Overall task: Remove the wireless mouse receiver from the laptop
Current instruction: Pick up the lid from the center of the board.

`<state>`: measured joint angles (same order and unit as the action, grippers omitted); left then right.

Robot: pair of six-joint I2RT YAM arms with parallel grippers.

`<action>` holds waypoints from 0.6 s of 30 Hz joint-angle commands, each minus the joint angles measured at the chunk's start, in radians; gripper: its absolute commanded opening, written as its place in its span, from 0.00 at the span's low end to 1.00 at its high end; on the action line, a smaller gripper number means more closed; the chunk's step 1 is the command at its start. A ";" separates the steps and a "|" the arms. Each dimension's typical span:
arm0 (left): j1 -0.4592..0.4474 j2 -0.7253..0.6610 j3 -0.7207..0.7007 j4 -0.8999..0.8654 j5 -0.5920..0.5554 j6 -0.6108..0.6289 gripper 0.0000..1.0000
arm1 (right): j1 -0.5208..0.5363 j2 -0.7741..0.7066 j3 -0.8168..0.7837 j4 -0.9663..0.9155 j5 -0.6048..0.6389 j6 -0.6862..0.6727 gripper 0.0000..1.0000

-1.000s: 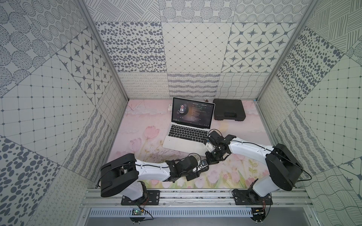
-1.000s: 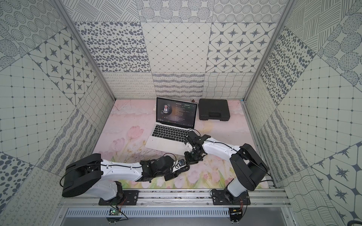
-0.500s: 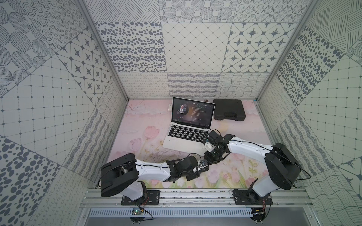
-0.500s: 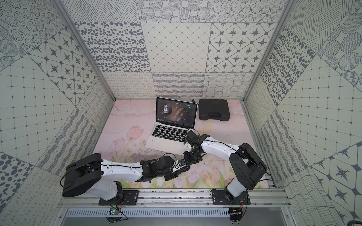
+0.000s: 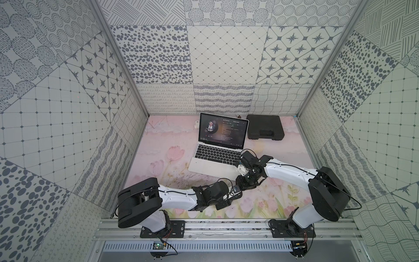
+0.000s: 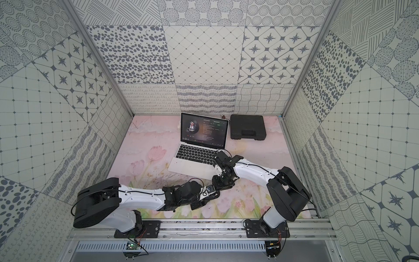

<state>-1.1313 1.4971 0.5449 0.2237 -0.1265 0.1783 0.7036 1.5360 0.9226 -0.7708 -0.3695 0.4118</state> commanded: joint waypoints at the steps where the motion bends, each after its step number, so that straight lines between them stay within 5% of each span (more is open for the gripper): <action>1: 0.001 0.004 -0.017 0.022 0.005 0.010 0.02 | -0.050 -0.066 0.009 0.002 0.023 0.009 0.53; 14: 0.032 -0.005 -0.026 0.019 0.050 0.006 0.03 | -0.221 -0.146 -0.061 0.123 0.055 -0.030 0.53; 18: 0.031 -0.015 -0.029 0.010 0.050 0.012 0.03 | -0.236 -0.134 -0.041 0.100 0.236 -0.118 0.54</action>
<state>-1.1076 1.4940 0.5240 0.2573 -0.1001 0.1783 0.4683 1.4014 0.8707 -0.6956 -0.2699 0.3664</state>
